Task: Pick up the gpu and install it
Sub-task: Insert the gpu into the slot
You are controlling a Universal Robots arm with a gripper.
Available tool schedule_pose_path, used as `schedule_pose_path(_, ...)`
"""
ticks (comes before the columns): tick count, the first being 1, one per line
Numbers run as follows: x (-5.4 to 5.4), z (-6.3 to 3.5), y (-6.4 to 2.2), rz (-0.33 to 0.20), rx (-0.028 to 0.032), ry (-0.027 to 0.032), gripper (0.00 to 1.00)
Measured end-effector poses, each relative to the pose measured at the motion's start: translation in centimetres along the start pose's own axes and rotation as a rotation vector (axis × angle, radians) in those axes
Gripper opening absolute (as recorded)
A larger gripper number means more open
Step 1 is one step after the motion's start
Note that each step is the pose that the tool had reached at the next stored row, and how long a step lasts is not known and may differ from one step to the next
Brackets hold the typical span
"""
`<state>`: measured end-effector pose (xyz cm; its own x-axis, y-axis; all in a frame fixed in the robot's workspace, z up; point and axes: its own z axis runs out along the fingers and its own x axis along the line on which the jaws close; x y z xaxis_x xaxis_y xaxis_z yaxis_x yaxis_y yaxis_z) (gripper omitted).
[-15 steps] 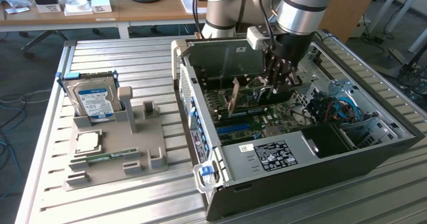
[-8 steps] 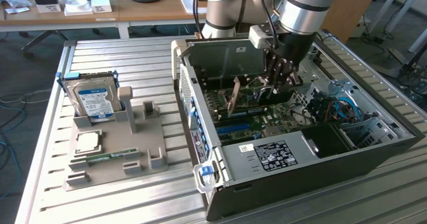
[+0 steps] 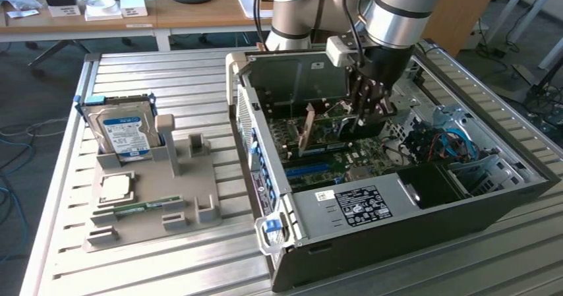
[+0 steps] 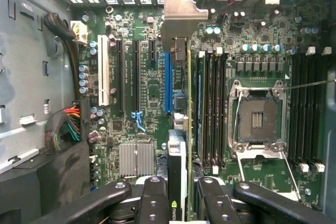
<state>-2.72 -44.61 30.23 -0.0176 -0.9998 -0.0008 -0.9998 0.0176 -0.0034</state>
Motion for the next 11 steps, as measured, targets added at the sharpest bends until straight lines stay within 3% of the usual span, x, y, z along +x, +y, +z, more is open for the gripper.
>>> schedule_pose_path(11,-0.01,0.68,0.89,0.001,0.0000,0.0021,0.27)
